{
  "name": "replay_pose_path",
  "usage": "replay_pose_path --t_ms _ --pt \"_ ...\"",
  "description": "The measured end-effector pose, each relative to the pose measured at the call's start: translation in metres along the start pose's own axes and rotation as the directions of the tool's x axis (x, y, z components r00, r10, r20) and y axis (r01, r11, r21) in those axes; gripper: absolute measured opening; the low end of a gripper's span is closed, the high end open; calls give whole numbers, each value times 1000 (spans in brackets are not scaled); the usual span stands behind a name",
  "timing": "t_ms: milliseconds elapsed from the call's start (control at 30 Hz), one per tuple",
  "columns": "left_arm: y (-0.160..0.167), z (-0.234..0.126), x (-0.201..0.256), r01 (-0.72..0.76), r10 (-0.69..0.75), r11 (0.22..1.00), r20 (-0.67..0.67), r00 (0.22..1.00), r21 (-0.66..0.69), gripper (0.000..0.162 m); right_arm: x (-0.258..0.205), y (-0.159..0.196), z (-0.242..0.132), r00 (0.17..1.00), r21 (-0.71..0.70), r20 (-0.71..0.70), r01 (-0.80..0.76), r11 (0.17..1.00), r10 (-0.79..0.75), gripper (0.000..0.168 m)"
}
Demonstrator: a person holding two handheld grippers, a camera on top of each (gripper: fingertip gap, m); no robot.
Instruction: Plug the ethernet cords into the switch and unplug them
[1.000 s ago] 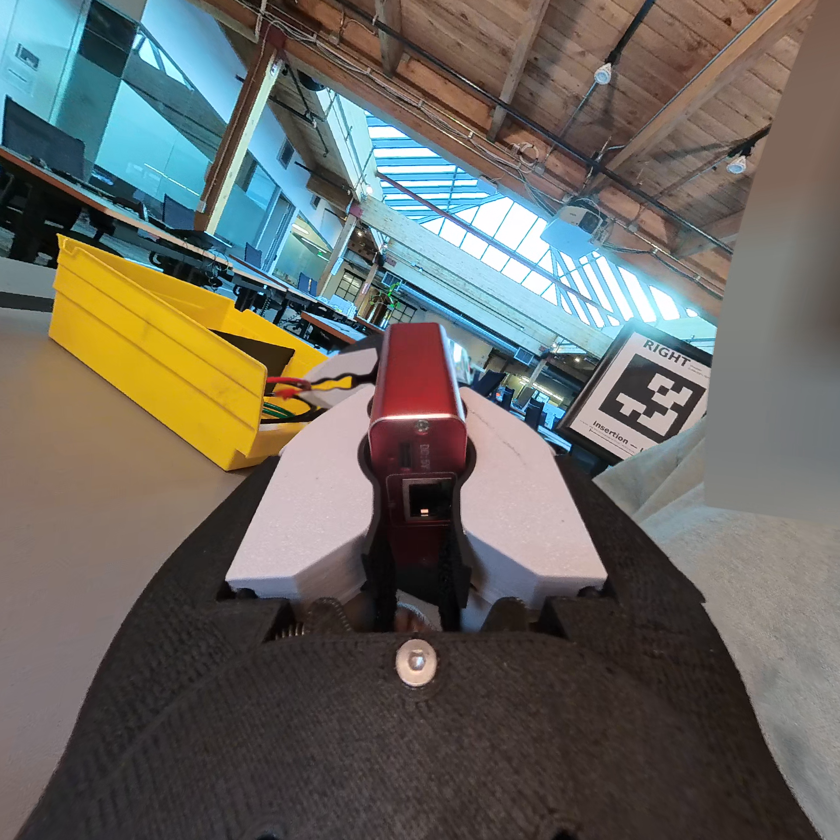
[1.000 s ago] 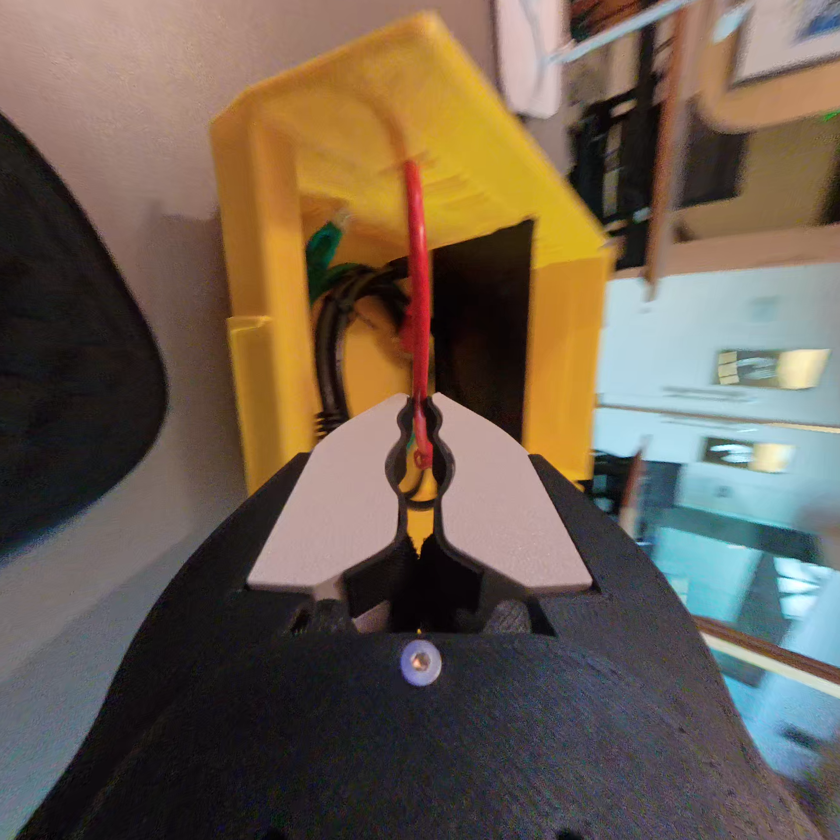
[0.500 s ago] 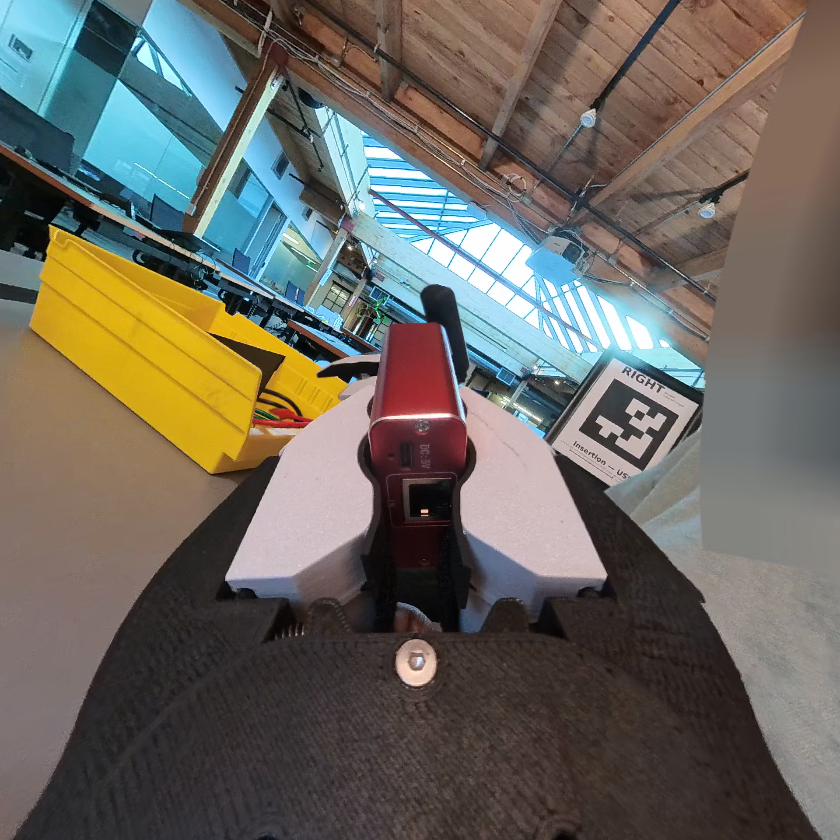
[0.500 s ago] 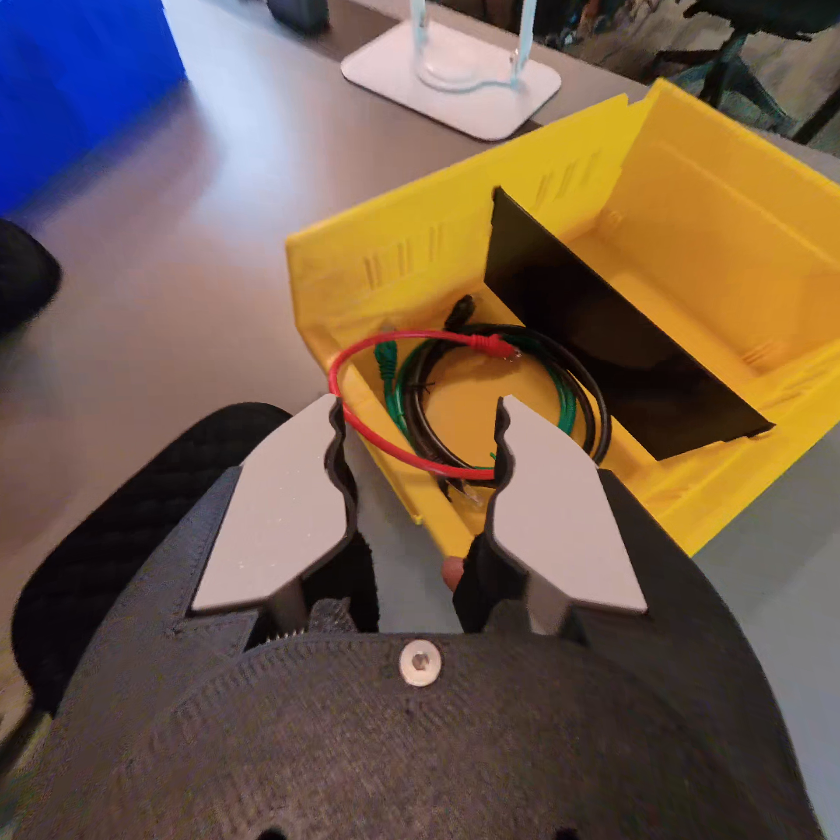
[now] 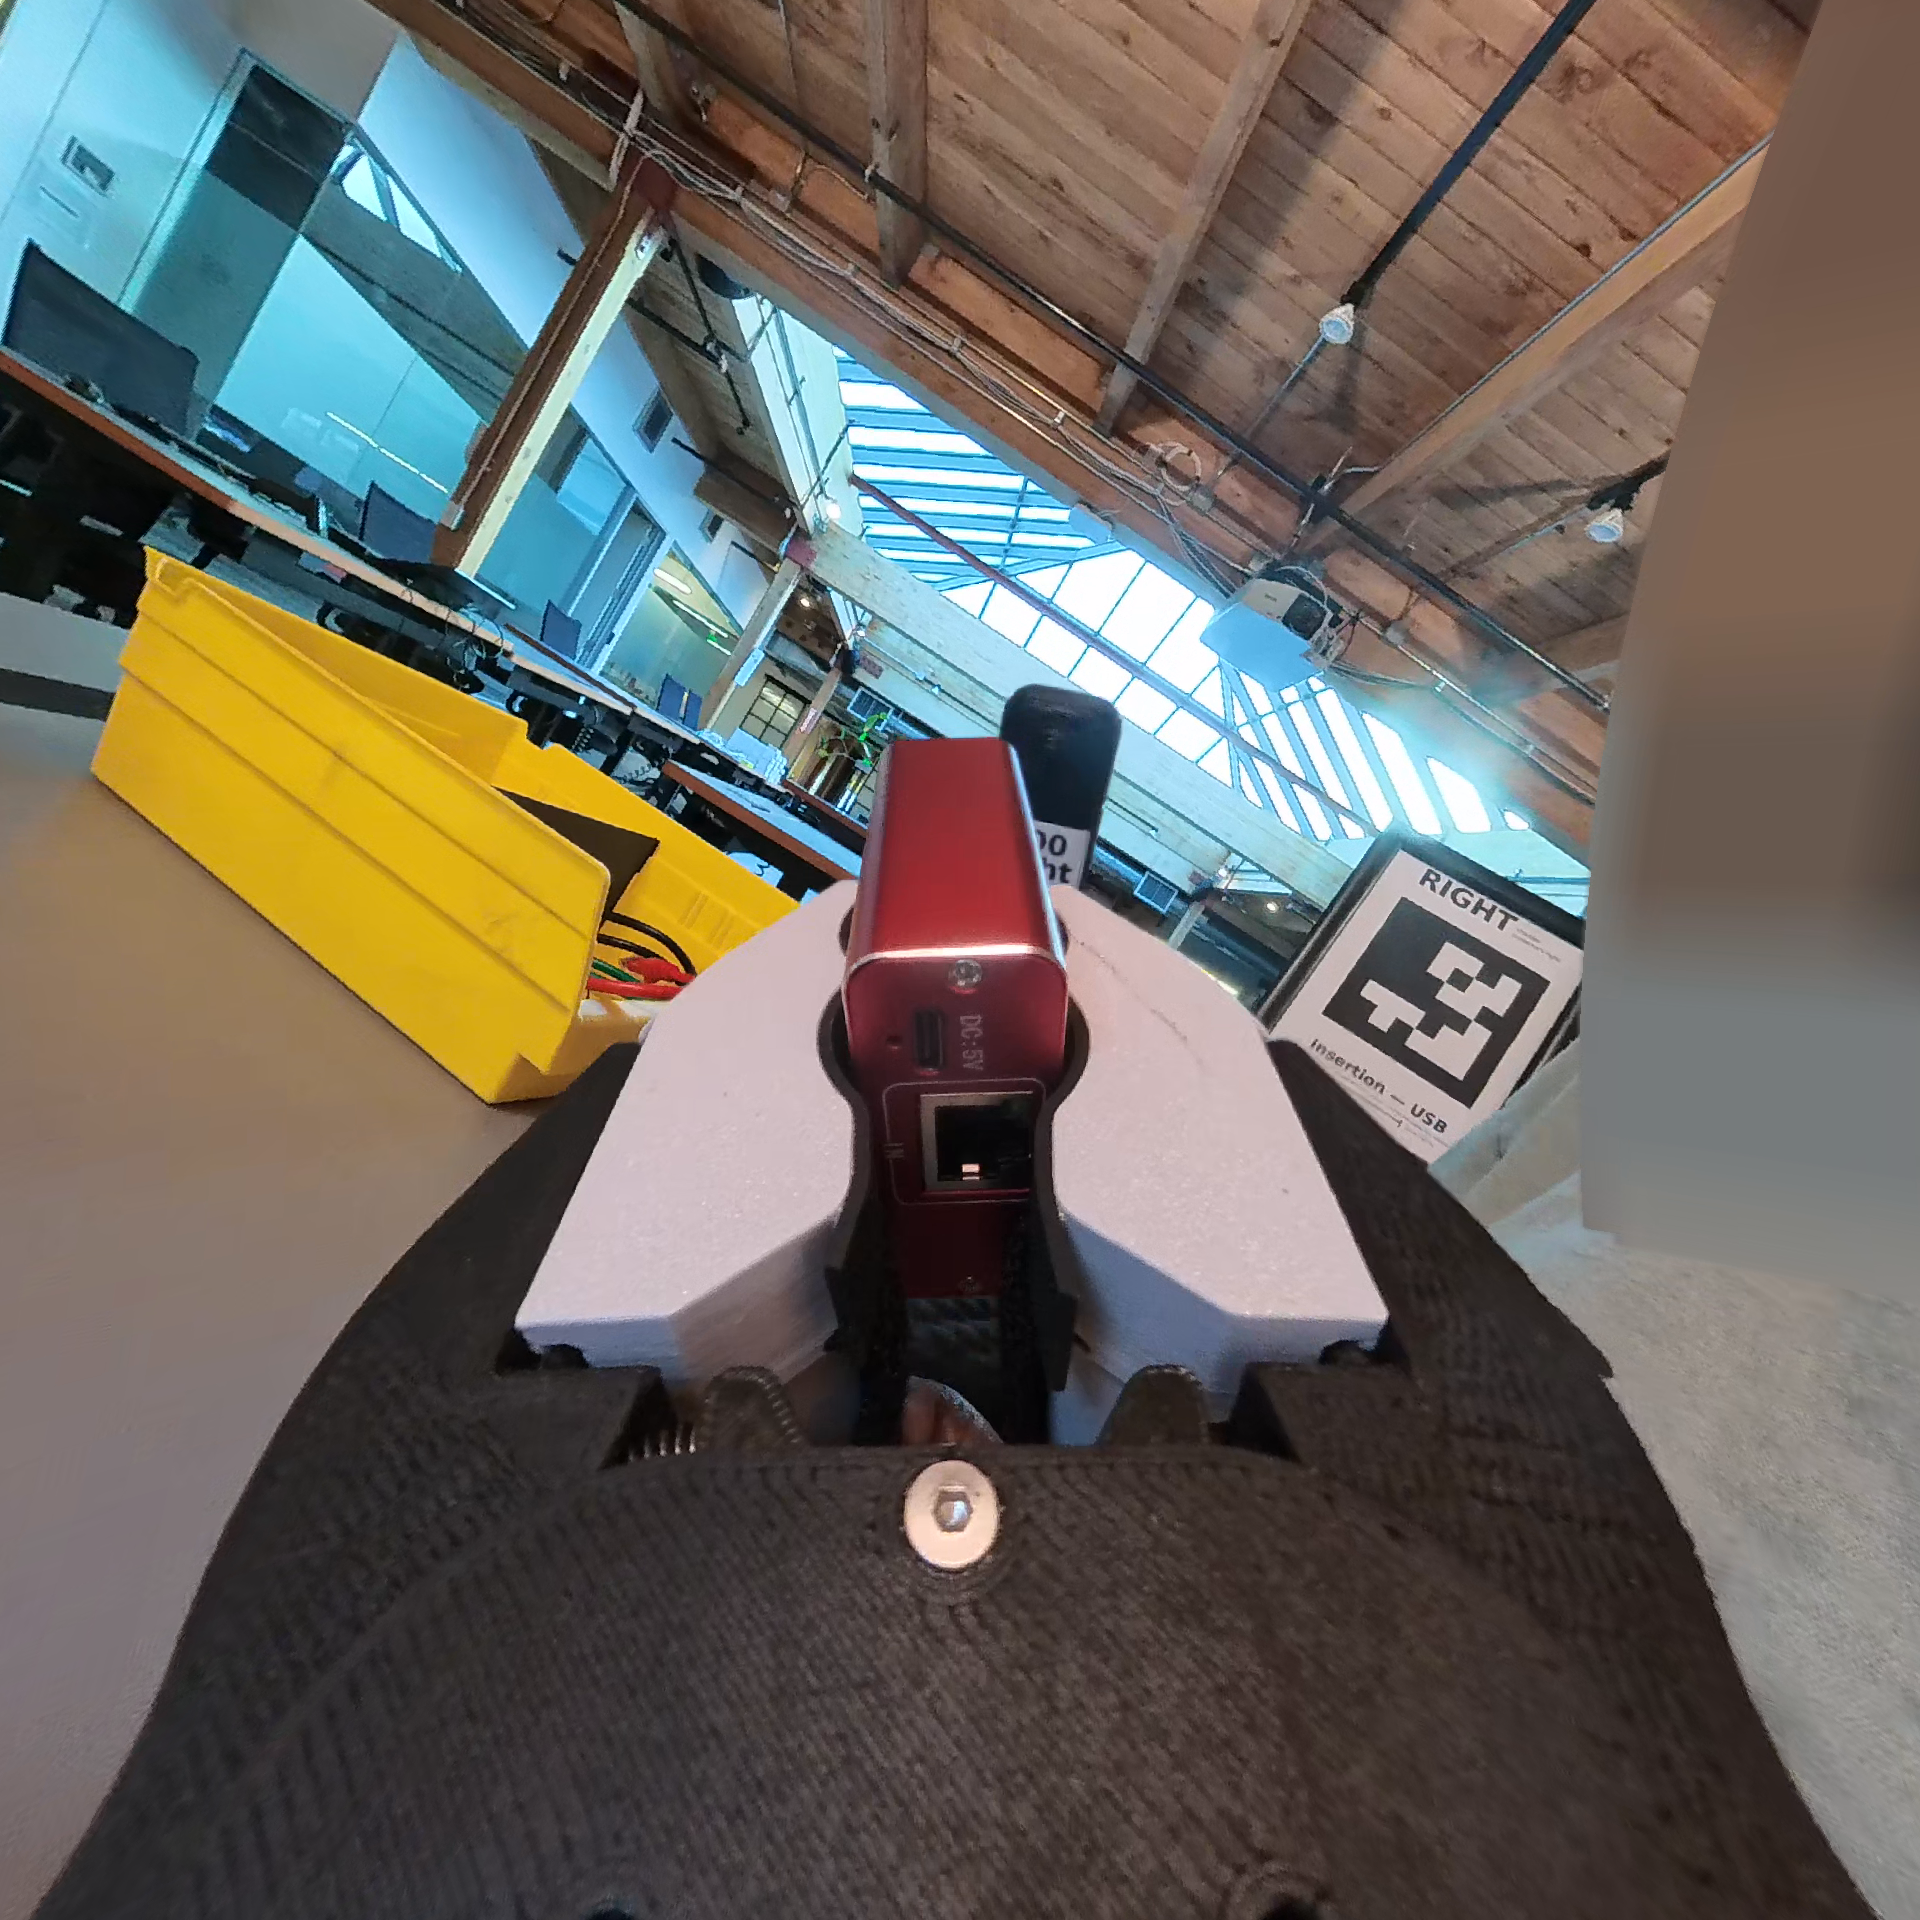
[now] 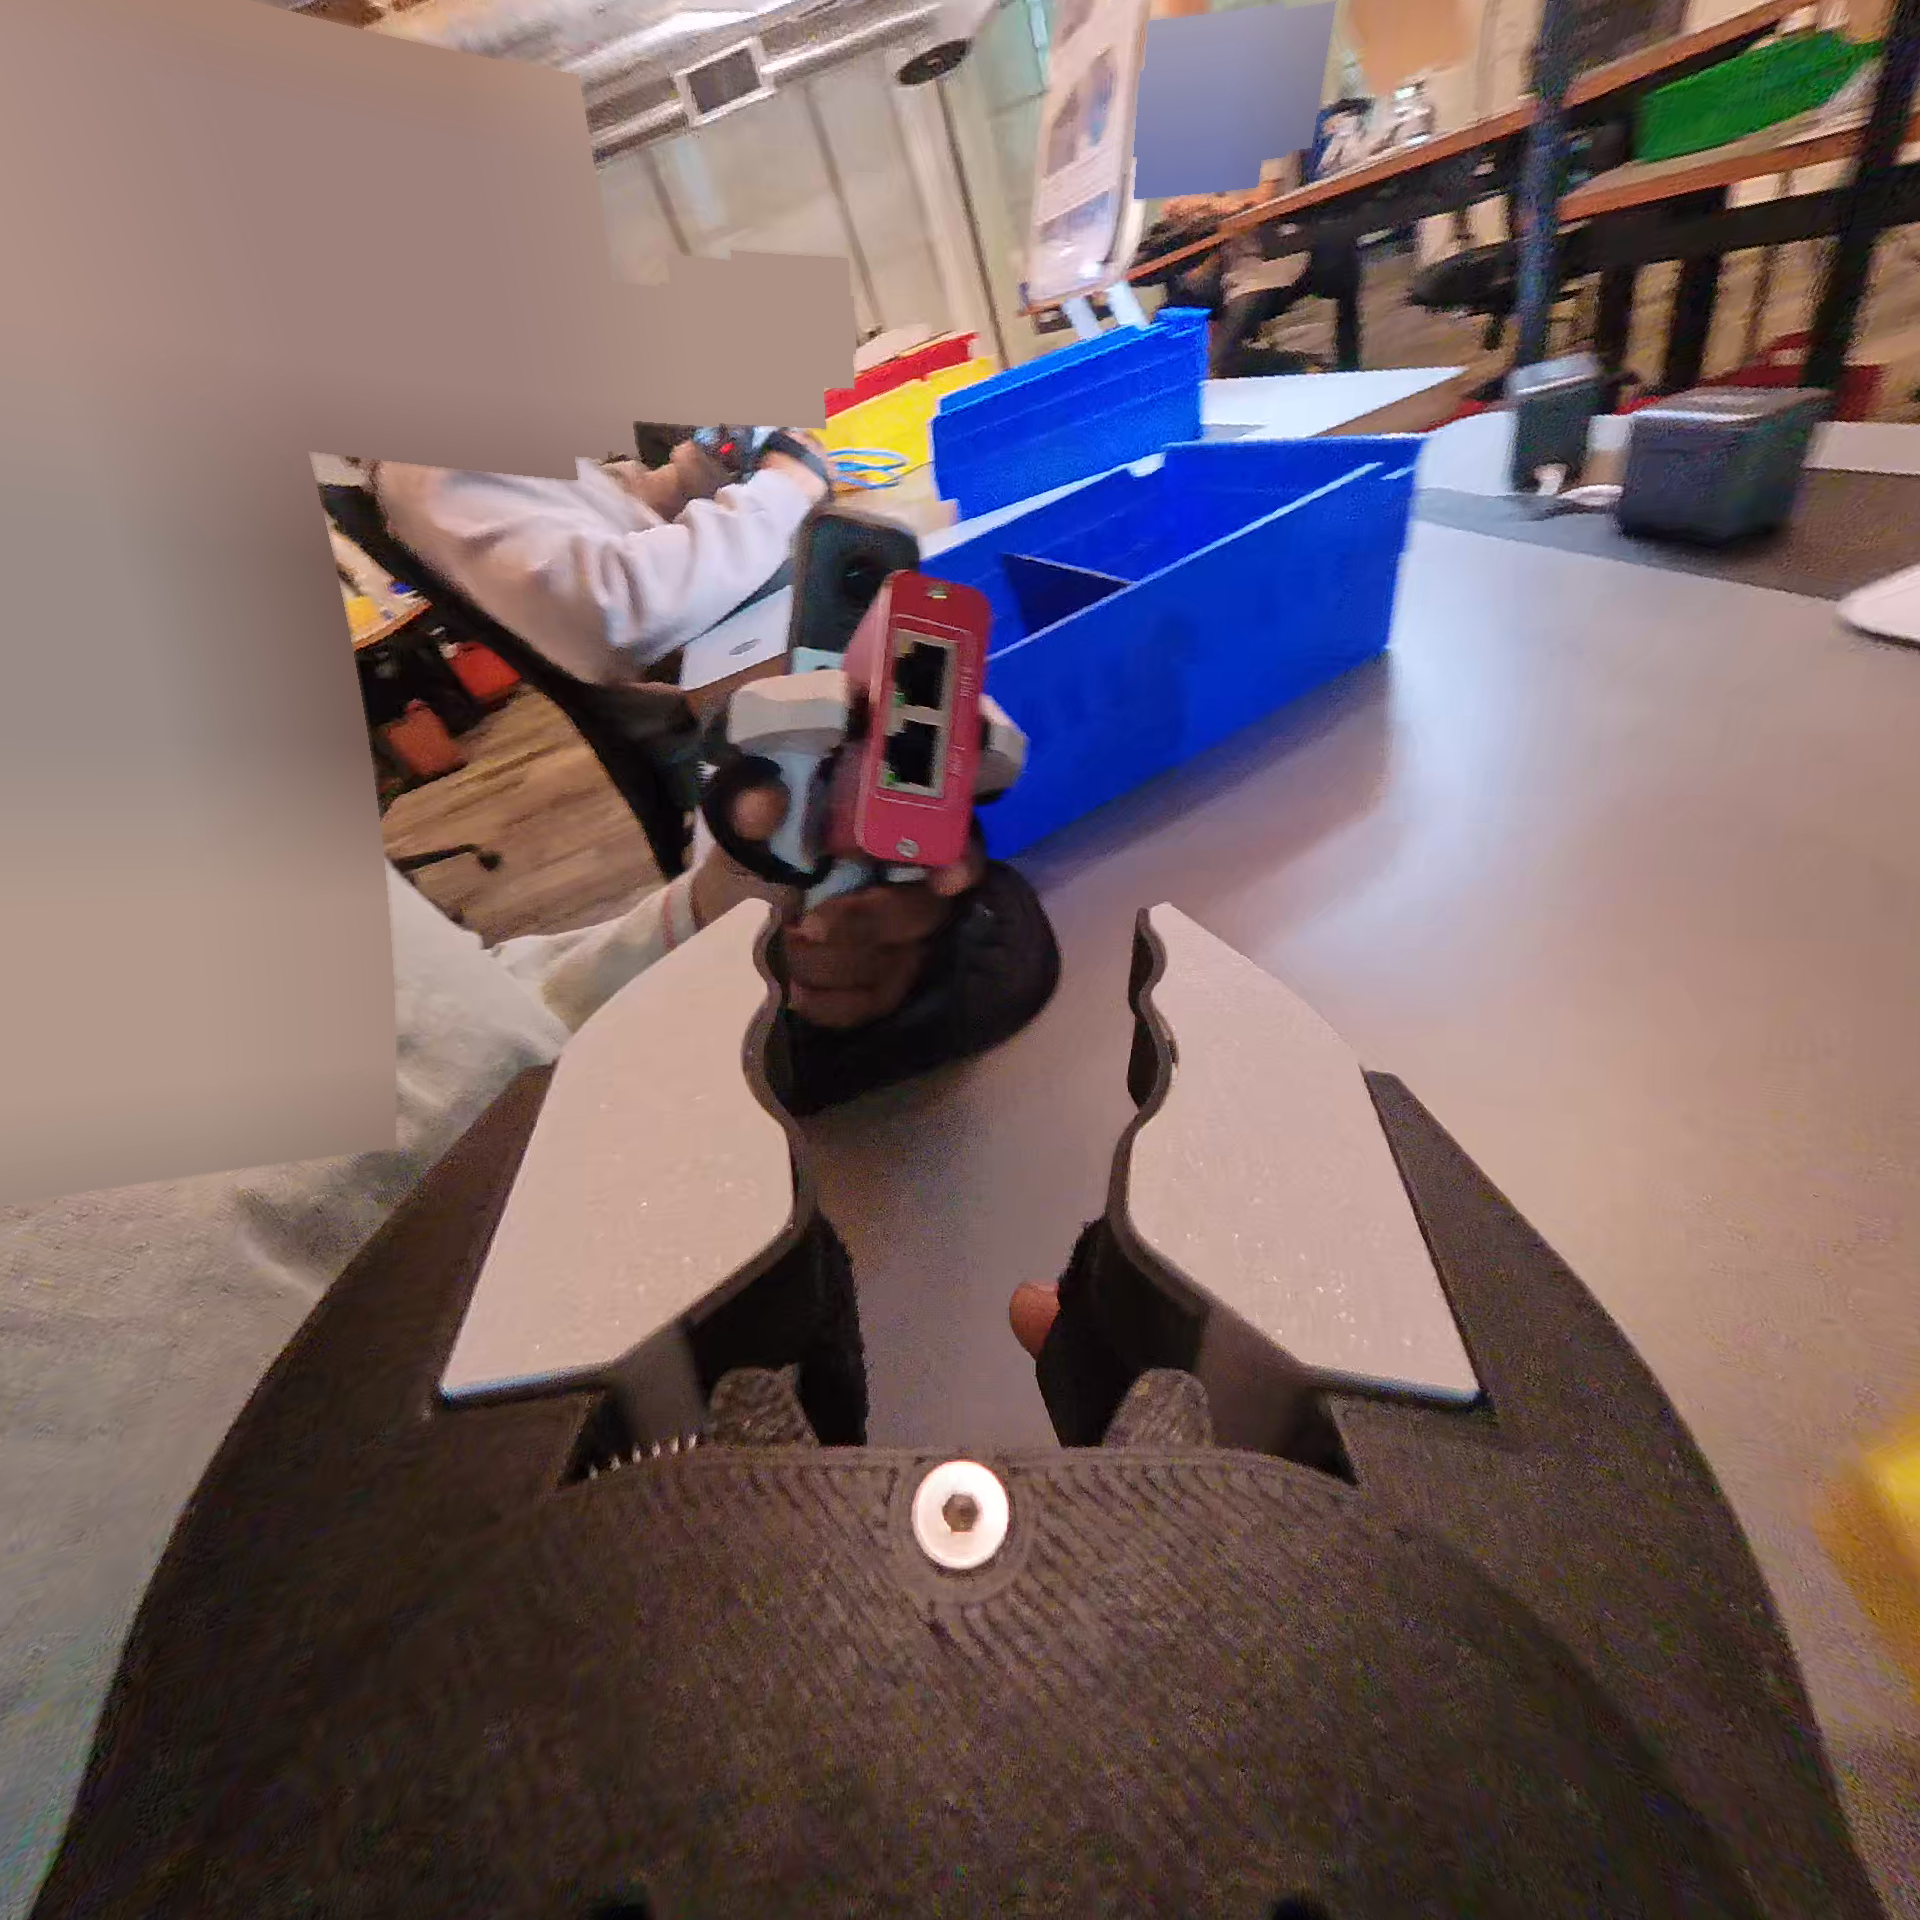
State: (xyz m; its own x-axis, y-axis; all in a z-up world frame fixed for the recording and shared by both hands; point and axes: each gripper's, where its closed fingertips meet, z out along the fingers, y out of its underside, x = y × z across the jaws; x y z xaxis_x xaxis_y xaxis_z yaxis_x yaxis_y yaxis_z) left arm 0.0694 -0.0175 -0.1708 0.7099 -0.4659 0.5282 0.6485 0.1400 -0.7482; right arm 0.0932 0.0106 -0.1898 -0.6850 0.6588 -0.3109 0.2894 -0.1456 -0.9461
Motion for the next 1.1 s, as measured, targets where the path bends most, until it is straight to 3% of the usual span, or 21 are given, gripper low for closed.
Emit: replay_pose_path --t_ms 167,400,533,633,733,833,900,1000,1100 --pt "9 3 0 -42 43 997 17 999 -62 29 -17 -12 30 994 83 108 -20 996 11 43" --pt "10 5 3 -93 94 994 13 995 -65 29 -15 2 37 982 35 167 -90 995 83 26" --pt "11 7 8 -136 136 988 -3 991 -68 29 -19 0 34 986 54 164 -12 998 3 25" --pt "3 5 3 -167 168 985 51 984 -32 42 -16 -23 20 991 153 88 85 985 -99 25" --pt "-8 0 -2 -129 126 991 81 989 37 47 8 -54 -13 967 167 -140 236 957 -214 25" --pt "-12 -2 -4 -85 80 994 80 994 67 47 49 -92 -66 843 70 -444 372 926 -305 26" --pt "-12 -2 -5 -74 69 995 79 995 67 47 90 -113 -108 686 -56 -641 404 913 -343 25" --pt "-9 -1 -5 -76 71 996 81 994 51 47 159 -126 -165 462 -194 -823 318 928 -331 26" --pt "-8 -1 -5 -69 65 997 81 995 40 47 221 -117 -190 398 -202 -882 167 965 -253 25"
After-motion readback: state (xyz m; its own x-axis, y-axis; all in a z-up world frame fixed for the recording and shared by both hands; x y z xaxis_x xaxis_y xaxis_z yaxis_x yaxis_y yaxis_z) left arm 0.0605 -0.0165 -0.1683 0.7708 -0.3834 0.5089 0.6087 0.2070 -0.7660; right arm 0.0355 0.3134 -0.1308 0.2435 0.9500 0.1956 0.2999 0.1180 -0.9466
